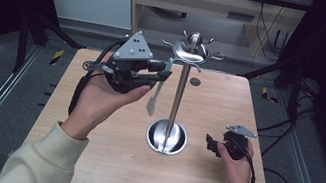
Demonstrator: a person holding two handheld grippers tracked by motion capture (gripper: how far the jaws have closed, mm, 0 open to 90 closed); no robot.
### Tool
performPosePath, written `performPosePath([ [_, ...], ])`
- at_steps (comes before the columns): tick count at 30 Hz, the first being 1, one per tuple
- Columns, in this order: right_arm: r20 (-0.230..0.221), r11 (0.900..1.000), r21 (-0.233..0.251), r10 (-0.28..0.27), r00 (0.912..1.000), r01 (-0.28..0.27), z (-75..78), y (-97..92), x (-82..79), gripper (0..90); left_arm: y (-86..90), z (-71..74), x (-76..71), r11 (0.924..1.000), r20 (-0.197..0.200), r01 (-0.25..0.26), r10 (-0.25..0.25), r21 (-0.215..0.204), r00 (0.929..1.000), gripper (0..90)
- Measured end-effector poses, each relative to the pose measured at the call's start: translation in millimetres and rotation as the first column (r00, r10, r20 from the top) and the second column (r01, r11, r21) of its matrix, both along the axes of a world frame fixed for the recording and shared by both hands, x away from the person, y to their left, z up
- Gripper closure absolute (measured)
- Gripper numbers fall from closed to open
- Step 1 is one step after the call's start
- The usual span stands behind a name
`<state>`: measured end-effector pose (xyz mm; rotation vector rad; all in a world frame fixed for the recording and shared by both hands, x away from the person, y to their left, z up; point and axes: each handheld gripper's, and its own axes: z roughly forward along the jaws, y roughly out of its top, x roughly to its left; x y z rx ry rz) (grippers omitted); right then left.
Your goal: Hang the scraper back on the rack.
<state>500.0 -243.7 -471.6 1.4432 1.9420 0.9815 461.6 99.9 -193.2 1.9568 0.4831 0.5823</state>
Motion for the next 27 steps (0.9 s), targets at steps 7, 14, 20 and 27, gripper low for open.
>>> performPosePath([
  [7,0.0,1.0,-0.004,0.0,1.0,0.0,-0.1,-0.2,-0.1,10.3,8.6,0.2,-6.2,1.0,0.002,-0.005,0.005,-0.009,1.0,63.3],
  [14,0.0,1.0,0.0,-0.005,1.0,0.005,0.2,0.6,-0.3,10.3,19.2,-6.3,-11.4,0.9991,0.025,-0.041,0.041,-0.009,0.9988,42.8],
  [20,0.012,1.0,0.002,0.002,0.9999,-0.002,1.2,0.5,-0.6,10.1,25.3,-15.6,-14.3,0.997,0.017,-0.075,0.074,0.022,0.9971,16.5],
  [27,0.018,1.0,0.005,0.001,0.9998,-0.001,1.9,0.3,-0.8,9.8,31.6,-23.6,-21.3,0.9972,0.028,-0.074,0.074,0.011,0.9969,9.0],
])
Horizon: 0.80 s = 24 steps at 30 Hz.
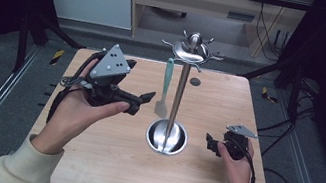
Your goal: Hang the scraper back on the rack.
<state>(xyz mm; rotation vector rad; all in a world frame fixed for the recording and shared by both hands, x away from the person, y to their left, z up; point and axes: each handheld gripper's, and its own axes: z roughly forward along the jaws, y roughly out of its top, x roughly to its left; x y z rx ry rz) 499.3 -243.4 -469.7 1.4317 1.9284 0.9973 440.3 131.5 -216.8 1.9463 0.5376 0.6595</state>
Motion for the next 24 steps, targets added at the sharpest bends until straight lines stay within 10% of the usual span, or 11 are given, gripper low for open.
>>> performPosePath([
  [24,0.004,0.9999,0.009,-0.007,1.0,0.007,1.8,-0.4,-0.9,7.8,9.0,-60.7,-23.1,0.9941,0.008,0.097,-0.098,0.047,0.9952,2.2],
])
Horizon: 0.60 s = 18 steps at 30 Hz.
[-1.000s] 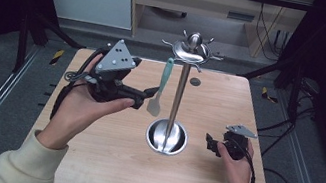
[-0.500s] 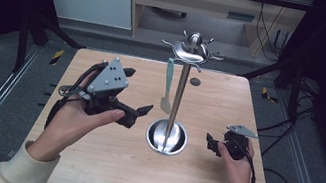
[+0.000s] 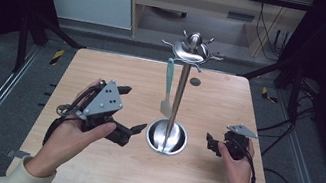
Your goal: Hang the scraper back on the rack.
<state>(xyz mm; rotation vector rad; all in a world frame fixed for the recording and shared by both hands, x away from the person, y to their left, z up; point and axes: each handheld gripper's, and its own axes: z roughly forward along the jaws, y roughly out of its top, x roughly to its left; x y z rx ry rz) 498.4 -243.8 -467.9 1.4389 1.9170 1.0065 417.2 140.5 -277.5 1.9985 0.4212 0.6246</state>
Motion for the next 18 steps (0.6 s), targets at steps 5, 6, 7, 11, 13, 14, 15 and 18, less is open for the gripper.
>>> performPosePath([
  [5,0.002,1.0,-0.001,0.003,1.0,-0.003,0.0,-0.1,0.2,7.7,-0.7,-13.9,0.6,0.9993,-0.005,0.006,-0.006,0.038,1.0,2.3],
  [6,0.001,1.0,0.002,0.004,1.0,-0.004,0.3,0.0,0.0,7.6,0.1,-16.3,0.2,0.9984,-0.002,0.006,-0.006,0.055,1.0,2.2],
  [7,0.003,1.0,0.001,0.003,1.0,-0.003,0.4,-0.2,0.0,7.6,1.0,-18.4,-0.1,0.9977,0.001,0.007,-0.007,0.068,1.0,2.2],
  [11,0.007,1.0,-0.005,0.005,1.0,-0.005,-0.1,0.3,0.3,8.7,6.0,-27.3,0.1,0.9971,-0.012,0.007,-0.006,0.075,0.9999,2.2],
  [13,0.006,1.0,-0.007,0.003,1.0,-0.003,-0.1,1.1,0.2,8.8,8.9,-32.5,1.3,0.9969,-0.02,0.004,-0.003,0.078,0.9998,2.2],
  [14,0.007,1.0,-0.006,0.003,1.0,-0.003,-0.2,1.4,0.2,8.8,10.4,-35.3,2.1,0.9967,-0.025,0.004,-0.002,0.081,0.9997,2.2],
  [15,0.009,1.0,-0.007,0.004,1.0,-0.004,-0.3,1.4,0.3,8.8,11.8,-38.5,3.2,0.9965,-0.03,0.004,-0.002,0.083,0.9995,2.2],
  [18,0.007,1.0,-0.009,0.002,1.0,-0.001,-0.5,1.5,0.4,8.8,16.9,-48.8,7.8,0.994,-0.034,-0.001,0.005,0.109,0.9994,2.2],
])
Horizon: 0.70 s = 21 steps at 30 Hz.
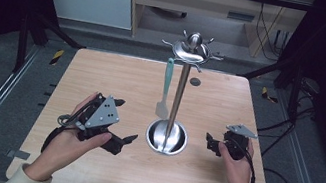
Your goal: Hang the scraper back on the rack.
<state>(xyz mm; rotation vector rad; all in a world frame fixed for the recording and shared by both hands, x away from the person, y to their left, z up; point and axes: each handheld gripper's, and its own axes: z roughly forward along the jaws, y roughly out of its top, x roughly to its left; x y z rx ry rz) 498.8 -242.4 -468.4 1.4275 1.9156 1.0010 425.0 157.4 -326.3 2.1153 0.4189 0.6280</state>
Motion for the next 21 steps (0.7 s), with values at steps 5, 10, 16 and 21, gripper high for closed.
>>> performPosePath([
  [5,-0.001,1.0,0.0,0.004,1.0,-0.004,-0.3,1.7,-0.1,8.7,9.0,-17.8,7.4,0.9998,-0.026,-0.018,0.018,0.003,0.9995,2.3],
  [10,-0.001,1.0,-0.003,0.009,1.0,-0.009,-0.7,2.2,0.0,8.6,16.6,-33.9,12.7,0.9988,-0.039,-0.047,0.048,0.013,0.9981,2.4],
  [16,0.005,0.9998,-0.005,0.019,0.9998,-0.018,-0.6,4.6,0.0,8.5,25.2,-52.7,18.5,0.997,-0.063,-0.075,0.077,0.019,0.9951,2.6],
  [21,0.006,0.9998,-0.009,0.018,0.9998,-0.017,-0.6,4.9,0.0,8.5,31.7,-66.0,23.3,0.9951,-0.103,-0.098,0.096,-0.015,0.99,2.8],
])
